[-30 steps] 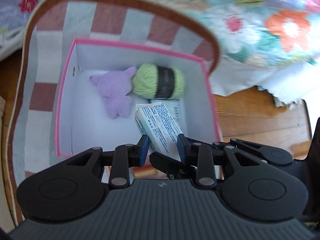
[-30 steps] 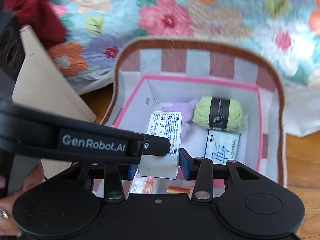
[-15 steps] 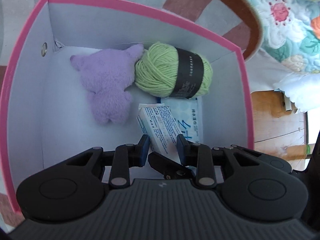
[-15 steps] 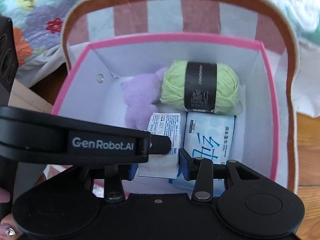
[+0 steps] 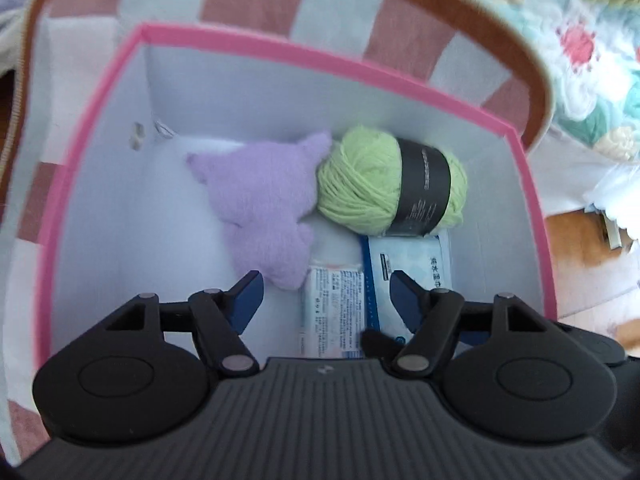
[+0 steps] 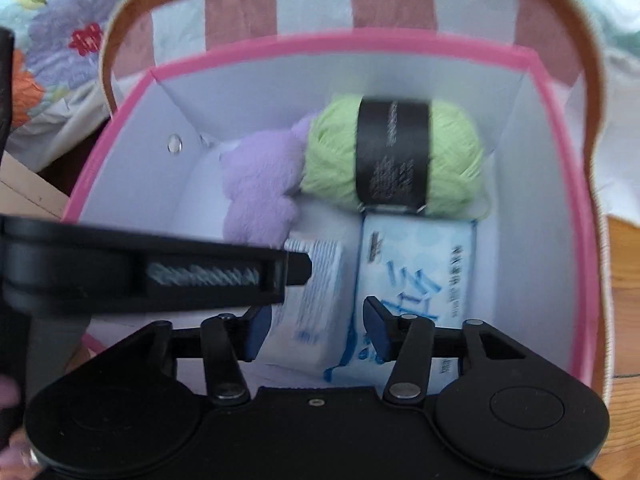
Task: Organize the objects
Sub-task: 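Open the left tool to drop the soap beside the wipes, then move the left tool down to the orange makeup sponge, then close the left tool fingers on the orange sponge, then lift the sponge and carry it over the pink box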
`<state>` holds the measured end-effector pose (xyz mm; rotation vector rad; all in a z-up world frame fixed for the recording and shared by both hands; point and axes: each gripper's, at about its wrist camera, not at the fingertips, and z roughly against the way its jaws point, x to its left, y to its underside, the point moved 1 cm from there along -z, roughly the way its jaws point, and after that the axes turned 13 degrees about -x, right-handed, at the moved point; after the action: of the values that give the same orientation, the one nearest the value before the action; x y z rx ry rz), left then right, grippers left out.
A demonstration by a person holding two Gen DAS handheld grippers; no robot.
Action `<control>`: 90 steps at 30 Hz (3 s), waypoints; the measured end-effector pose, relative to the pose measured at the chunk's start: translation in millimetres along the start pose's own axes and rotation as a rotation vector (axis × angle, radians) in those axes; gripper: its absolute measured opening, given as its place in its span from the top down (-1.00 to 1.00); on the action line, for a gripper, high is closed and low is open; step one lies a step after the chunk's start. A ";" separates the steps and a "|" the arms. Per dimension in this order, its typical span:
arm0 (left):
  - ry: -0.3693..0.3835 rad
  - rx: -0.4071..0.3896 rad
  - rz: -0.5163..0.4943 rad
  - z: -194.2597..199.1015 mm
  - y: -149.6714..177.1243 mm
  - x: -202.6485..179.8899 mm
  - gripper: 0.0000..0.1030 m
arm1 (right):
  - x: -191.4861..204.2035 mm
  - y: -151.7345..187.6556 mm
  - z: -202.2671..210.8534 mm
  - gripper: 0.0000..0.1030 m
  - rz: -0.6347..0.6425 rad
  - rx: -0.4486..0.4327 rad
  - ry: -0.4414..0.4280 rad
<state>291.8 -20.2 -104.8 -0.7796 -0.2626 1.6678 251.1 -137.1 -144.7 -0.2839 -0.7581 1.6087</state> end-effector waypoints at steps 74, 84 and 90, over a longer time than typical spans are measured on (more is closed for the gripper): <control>0.046 0.181 -0.086 127.7 160.4 49.0 0.35 | 98.3 171.3 83.2 0.22 0.110 -0.009 -0.259; 0.055 0.084 -0.087 199.7 145.5 21.6 0.36 | 122.9 144.2 149.3 0.22 0.196 0.015 -0.247; 0.101 0.025 -0.113 224.4 114.6 -2.8 0.36 | 120.2 113.5 186.1 0.22 0.222 -0.047 -0.226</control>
<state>63.3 1.1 -0.5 -0.8133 -0.2106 1.5187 29.4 -81.3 -46.1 -0.2285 -0.9653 1.8553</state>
